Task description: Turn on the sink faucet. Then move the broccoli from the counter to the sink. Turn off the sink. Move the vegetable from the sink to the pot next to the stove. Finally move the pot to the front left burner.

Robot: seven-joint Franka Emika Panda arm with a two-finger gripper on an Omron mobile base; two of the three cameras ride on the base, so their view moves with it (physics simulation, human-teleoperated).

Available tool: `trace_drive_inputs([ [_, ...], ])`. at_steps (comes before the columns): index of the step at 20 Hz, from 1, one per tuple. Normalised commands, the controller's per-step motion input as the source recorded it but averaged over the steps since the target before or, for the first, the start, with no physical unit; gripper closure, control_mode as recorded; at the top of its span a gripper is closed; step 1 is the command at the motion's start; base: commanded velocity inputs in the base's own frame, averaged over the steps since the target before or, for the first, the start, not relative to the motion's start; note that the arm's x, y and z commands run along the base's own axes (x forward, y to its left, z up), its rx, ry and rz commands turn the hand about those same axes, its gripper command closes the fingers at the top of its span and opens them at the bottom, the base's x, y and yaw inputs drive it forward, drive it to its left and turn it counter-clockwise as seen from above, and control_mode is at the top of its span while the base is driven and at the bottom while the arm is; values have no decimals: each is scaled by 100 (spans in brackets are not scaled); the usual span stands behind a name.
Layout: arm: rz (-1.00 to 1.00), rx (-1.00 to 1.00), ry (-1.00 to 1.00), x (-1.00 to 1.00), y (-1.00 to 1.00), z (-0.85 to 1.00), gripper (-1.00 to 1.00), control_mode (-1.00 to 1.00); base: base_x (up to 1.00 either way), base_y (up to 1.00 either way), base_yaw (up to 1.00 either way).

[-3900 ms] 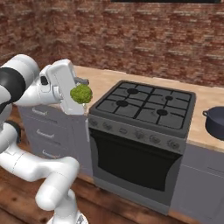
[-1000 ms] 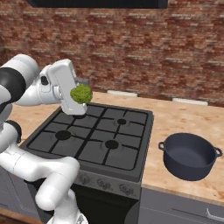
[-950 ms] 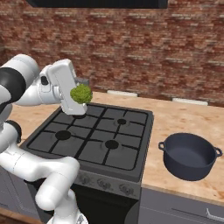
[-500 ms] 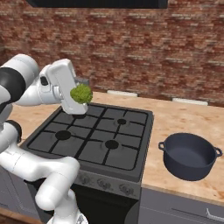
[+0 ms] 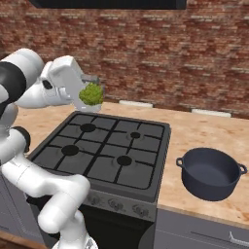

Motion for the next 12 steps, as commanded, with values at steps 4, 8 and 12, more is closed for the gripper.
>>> trace_drive_inputs([
  [4, 0, 0, -51, -1, -1, 49, 100, -100, 0, 0, 0],
  [8, 0, -1, -61, -1, 0, 34, 100, -100, 0, 0, 0],
  [12, 0, 0, -61, -3, 0, 29, 100, -100, 0, 0, 0],
])
